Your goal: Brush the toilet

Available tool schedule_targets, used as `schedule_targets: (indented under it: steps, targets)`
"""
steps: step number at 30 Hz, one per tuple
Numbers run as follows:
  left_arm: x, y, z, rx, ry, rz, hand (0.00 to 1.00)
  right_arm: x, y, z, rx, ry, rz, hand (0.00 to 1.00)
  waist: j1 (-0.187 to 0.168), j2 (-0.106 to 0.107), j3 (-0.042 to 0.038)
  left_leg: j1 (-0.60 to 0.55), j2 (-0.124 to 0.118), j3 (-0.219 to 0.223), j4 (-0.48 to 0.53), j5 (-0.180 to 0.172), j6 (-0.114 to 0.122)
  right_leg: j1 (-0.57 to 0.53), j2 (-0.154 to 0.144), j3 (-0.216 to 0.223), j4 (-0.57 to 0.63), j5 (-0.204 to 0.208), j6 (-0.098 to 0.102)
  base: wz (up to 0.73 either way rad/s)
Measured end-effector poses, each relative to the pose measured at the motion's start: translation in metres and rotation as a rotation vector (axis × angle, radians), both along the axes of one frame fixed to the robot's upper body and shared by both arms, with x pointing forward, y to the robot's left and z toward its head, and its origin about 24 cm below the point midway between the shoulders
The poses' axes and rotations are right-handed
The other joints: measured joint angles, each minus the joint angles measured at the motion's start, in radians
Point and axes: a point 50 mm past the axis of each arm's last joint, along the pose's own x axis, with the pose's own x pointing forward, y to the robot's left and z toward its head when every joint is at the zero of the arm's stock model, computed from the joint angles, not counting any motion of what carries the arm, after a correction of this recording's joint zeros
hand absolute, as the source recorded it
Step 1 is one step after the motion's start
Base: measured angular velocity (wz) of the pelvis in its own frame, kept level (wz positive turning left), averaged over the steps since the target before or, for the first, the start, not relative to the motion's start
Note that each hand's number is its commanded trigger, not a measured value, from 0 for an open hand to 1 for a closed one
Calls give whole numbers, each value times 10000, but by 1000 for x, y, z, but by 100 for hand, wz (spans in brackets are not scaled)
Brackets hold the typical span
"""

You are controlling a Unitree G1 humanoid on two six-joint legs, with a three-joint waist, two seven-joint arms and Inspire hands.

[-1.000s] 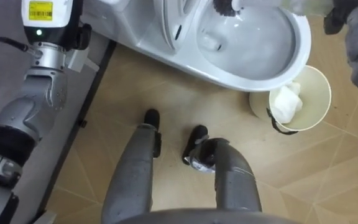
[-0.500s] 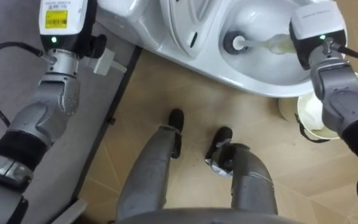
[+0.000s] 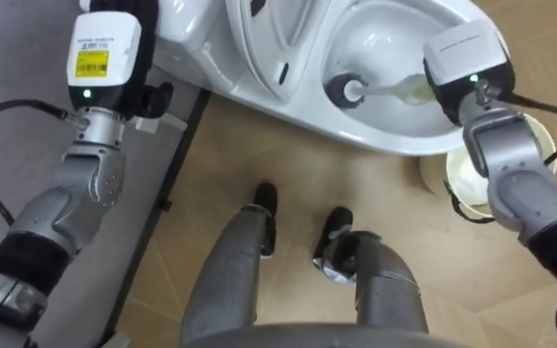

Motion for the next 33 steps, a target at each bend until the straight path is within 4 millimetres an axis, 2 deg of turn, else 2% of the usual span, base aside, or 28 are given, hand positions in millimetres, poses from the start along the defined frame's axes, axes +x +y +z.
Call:
schedule_targets:
  steps: [1,3,6,9,12,16,19,22,24,27,30,33]
  targets:
    - [1,1,1,8,-19,39,0,4,-6,1,236,6,-208,100,-7,-63,39,5,-33,5,-13,13,10,-33,-54,-5,79,-18,-11,11]
    - [7,7,11,280,-291,64,0,21,-24,11,1425,-260,-932,100,-162,-484,207,-138,-146,42,-63,128,1,-368,-181,118,362,-57,-29,6]
    - [14,12,18,488,-606,245,0,38,-36,32,2533,-1089,-1358,100,-425,-725,299,-512,-204,67,84,243,43,-758,-334,65,656,-69,-75,8]
    - [15,14,21,517,-927,534,0,49,-40,54,3005,-2293,-1458,100,-584,-899,356,-675,-303,215,132,276,103,-1081,-485,238,945,-110,-38,-2]
    - [17,14,23,550,-968,683,0,49,-42,56,2978,-2561,-1495,100,-609,-1012,357,-670,-319,206,142,284,115,-1070,-494,226,941,-112,-32,0]
    - [20,13,23,538,-874,769,0,48,-38,54,2654,-2534,-1243,100,-592,-1002,354,-641,-293,192,230,283,114,-1006,-492,172,918,-106,-45,0]
    - [21,13,22,597,-693,775,0,43,-25,45,2135,-2350,-539,100,-474,-911,359,-612,-237,184,291,246,107,-929,-427,156,876,-95,-62,-5]
    - [25,5,18,417,-447,684,0,27,-2,23,1312,-1653,476,100,-191,-552,368,-543,-91,97,280,168,70,-687,-224,54,560,-52,-54,-7]
    - [26,1,16,275,-284,575,0,14,10,6,1041,-1066,556,100,-31,-268,335,-567,-51,63,230,162,59,-668,-142,37,398,13,-37,-5]
    - [22,2,10,103,-27,723,0,10,18,10,1002,-982,314,100,3,63,189,-609,32,50,216,149,33,-657,2,56,206,147,-96,-12]
    - [17,6,5,-21,187,952,0,5,31,14,1084,-717,446,100,21,86,169,-413,133,250,107,137,-2,-586,71,202,141,172,-128,-12]
    - [13,11,-1,-133,360,1254,0,-8,45,18,909,-526,631,100,-30,153,106,-300,212,245,-39,116,-79,-471,200,213,-22,181,-184,-6]
